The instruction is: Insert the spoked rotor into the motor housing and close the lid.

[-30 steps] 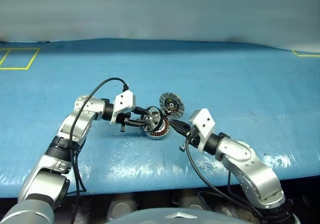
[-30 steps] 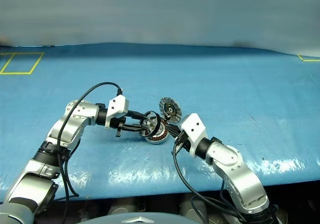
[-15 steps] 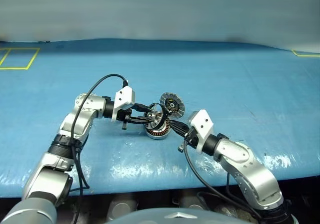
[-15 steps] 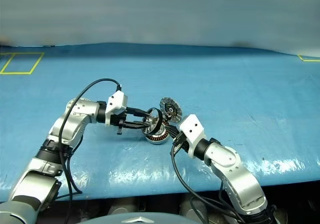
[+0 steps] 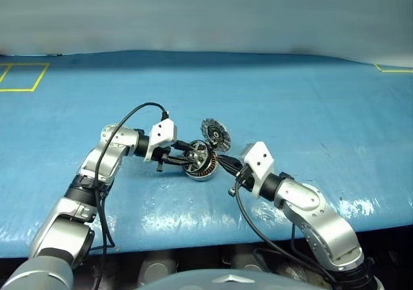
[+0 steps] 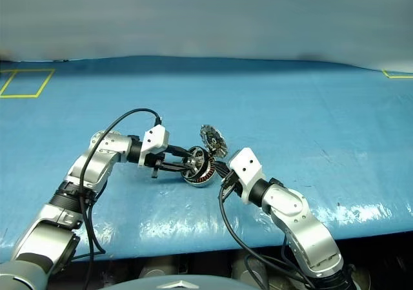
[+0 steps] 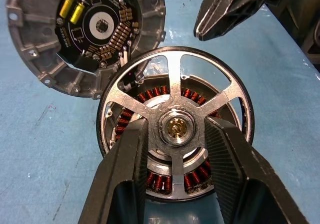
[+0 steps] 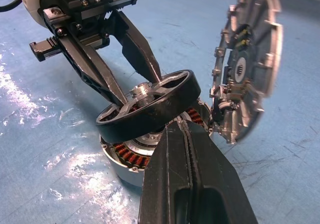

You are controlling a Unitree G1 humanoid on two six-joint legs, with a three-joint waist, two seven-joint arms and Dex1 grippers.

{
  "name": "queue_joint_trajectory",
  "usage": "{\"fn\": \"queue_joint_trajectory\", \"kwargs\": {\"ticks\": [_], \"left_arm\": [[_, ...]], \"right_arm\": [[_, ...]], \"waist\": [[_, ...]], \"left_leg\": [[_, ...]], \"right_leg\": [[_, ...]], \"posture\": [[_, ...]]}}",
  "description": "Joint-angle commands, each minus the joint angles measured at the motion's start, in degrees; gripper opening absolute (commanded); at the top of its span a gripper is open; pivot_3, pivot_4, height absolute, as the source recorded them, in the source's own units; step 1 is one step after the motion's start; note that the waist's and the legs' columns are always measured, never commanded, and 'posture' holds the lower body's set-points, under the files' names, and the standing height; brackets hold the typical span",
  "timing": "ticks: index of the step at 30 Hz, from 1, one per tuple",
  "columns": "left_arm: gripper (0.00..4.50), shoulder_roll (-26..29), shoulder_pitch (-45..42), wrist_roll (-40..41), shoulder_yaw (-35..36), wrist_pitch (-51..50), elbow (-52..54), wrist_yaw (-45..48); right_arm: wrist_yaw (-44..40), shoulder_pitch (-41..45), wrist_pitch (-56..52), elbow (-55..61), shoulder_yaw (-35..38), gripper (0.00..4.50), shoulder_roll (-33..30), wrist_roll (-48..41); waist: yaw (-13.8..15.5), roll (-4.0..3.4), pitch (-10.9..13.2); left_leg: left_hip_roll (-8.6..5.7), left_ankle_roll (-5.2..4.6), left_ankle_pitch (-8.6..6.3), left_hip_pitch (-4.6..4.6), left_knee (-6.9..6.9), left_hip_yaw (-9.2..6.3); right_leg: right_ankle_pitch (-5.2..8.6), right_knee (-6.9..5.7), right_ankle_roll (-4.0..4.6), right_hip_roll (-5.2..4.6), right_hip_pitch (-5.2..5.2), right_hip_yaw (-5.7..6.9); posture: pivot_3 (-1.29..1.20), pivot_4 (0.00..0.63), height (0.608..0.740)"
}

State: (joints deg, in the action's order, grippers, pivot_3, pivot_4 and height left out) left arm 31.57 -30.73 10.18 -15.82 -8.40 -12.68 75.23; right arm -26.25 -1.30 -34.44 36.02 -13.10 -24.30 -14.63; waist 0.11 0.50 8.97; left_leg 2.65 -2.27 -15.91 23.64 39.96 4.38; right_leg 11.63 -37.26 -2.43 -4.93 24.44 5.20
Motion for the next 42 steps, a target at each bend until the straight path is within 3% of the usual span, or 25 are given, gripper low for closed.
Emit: {"fn": "queue_joint_trajectory", "kwargs": {"ticks": [1, 6, 9, 19, 26, 31, 37, 42], "left_arm": [[1.78, 0.3, -0.8, -0.7, -0.5, 0.1, 0.5, 0.5], [1.78, -0.3, -1.3, 0.5, -0.3, -0.9, 0.6, 1.1], [2.65, -1.9, -1.4, 1.8, 2.4, -1.1, 1.7, -2.7], [2.65, -0.2, 3.8, 6.7, 7.1, -3.4, 11.4, -4.4], [2.65, -1.0, 13.9, 13.4, 13.3, -8.7, 19.7, -11.7], [2.65, -1.1, 21.9, 13.6, 16.1, -8.3, 22.3, -16.1], [2.65, -3.0, 28.0, 14.7, 16.0, -8.7, 27.0, -19.9], [2.65, -4.5, 30.9, 15.0, 14.7, -8.1, 28.5, -20.9]], "right_arm": [[0.3, 0.5, 0.2, 1.1, 0.1, 0.00, 0.3, 0.1], [0.5, 0.6, 0.1, 0.8, -0.2, 0.00, 0.5, 0.5], [0.4, 0.6, 0.1, 0.7, -0.3, 0.00, 0.6, 0.6], [-0.2, 0.8, 0.4, 0.8, -0.2, 0.00, 1.0, 0.0], [-1.1, 3.8, 0.6, -3.0, -3.4, 0.00, 3.3, 0.4], [-1.1, 7.8, 1.1, -8.6, -6.4, 0.00, 5.9, 2.3], [-1.7, 8.7, 0.9, -6.0, -0.2, 0.00, 6.7, -1.9], [2.7, 11.2, 3.3, -1.3, 12.4, 0.00, 8.9, -7.2]], "waist": [[0.0, 0.00, 0.0], [0.0, 0.00, 0.0], [0.1, 0.00, 0.0], [-0.1, 0.00, 0.0], [-0.5, 0.00, 0.0], [-0.7, 0.00, 0.0], [-0.2, 0.00, 0.0], [-0.2, -0.01, 0.0]], "left_leg": [[0.00, 0.00, 0.00, 0.00, 0.00, 0.00], [0.00, 0.00, 0.00, 0.00, 0.00, 0.00], [0.00, 0.00, 0.00, 0.01, 0.00, 0.00], [0.00, 0.00, 0.00, 0.01, 0.00, 0.01], [0.01, 0.01, 0.01, -0.02, 0.01, -0.02], [0.02, 0.04, 0.03, -0.06, 0.00, -0.02], [-0.01, 0.03, 0.02, -0.02, 0.01, -0.04], [0.00, 0.03, 0.02, -0.04, 0.01, -0.01]], "right_leg": [[0.00, 0.00, 0.00, 0.00, 0.00, 0.00], [0.00, 0.00, 0.00, 0.00, 0.00, 0.00], [0.00, 0.00, 0.00, 0.00, 0.00, 0.00], [-0.08, 0.00, 0.11, 0.00, 0.01, -0.03], [-0.05, -0.01, 0.05, 0.00, -0.01, -0.03], [-0.03, -0.03, 0.02, 0.00, -0.01, -0.03], [-0.13, 0.01, 0.17, -0.04, -0.02, -0.02], [-0.14, 0.02, 0.15, -0.02, -0.02, -0.02]], "posture": [[0.00, 0.150, 0.740], [0.00, 0.150, 0.740], [0.00, 0.150, 0.740], [0.00, 0.150, 0.740], [0.00, 0.150, 0.740], [0.00, 0.150, 0.740], [0.00, 0.150, 0.740], [0.00, 0.150, 0.740]]}}
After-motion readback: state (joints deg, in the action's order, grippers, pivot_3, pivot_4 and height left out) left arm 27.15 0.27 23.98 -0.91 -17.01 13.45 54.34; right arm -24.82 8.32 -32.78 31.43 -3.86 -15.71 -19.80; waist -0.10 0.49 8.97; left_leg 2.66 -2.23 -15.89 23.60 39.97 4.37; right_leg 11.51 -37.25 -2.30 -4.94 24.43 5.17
